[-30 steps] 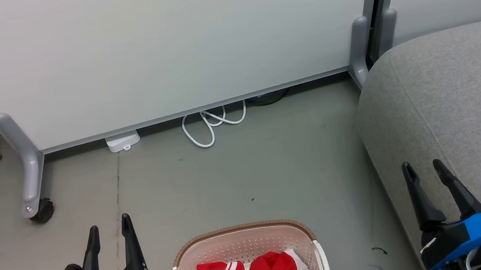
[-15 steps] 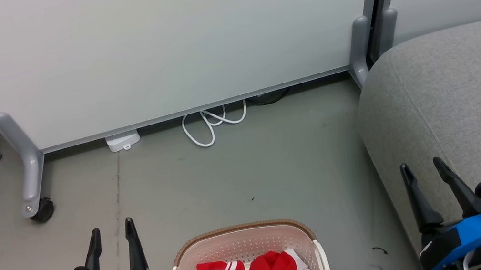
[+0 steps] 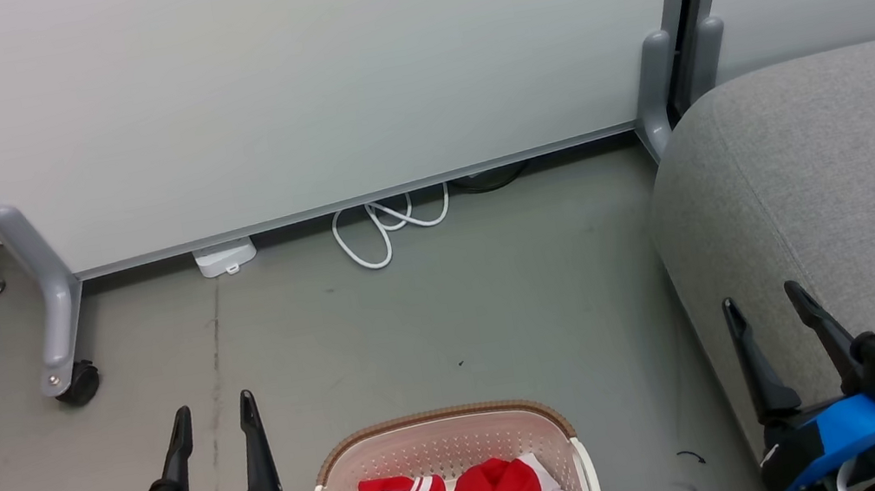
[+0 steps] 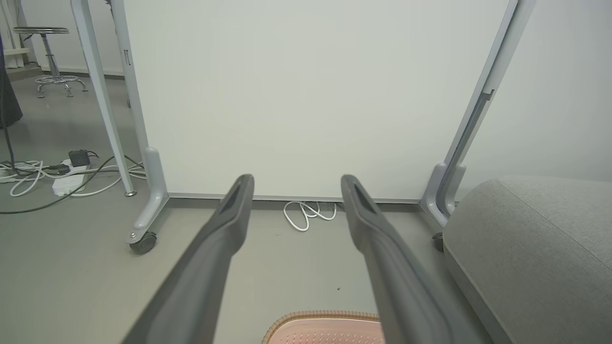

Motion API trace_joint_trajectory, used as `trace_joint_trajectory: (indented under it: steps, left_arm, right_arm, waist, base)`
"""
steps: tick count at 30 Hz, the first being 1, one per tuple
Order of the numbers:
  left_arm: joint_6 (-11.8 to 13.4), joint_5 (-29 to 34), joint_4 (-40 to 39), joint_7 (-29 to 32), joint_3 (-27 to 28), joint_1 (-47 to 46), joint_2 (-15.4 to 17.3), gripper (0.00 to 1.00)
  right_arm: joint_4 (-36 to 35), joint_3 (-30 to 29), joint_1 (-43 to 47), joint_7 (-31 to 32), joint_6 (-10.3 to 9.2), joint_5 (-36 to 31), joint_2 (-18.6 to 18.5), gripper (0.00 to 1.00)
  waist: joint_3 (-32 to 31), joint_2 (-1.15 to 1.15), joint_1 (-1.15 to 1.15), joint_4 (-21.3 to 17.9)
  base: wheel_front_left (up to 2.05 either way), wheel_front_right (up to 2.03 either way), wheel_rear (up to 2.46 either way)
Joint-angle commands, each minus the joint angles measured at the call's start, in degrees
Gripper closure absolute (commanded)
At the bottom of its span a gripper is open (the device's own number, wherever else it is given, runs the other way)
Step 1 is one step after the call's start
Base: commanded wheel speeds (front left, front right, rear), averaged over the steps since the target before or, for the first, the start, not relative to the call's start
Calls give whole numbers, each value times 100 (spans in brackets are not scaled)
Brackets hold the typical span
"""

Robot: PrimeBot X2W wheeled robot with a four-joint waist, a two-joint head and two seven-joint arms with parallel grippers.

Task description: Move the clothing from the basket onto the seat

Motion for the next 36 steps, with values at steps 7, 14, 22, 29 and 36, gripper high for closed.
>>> trace_joint_trajectory:
  steps: [7,14,22,29,36]
  left_arm:
    - [-7,329,32,-109,-20,-78,-12,0]
    - [35,578,55,-181,-23,-53,-22,0]
    - [21,545,42,-176,4,-25,-37,0]
    - [5,533,62,-176,25,-13,-47,0]
    - [-1,452,221,-174,110,-48,-28,0]
  right_arm:
    - [15,24,-79,-118,13,-367,-40,0]
    - [33,59,-82,-186,14,-641,-42,0]
    - [31,56,-60,-187,9,-589,-41,0]
    - [23,80,-61,-181,9,-566,-41,0]
    - [-33,260,-162,-164,9,-532,-40,0]
  waist:
    - [-15,0,0,-7]
    - [-23,0,0,-28]
    - [-36,0,0,-36]
    - [-35,0,0,-50]
    - [122,0,0,-301]
  base:
    - [0,0,0]
    - [0,0,0]
    - [0,0,0]
    - [0,0,0]
    - [0,0,0]
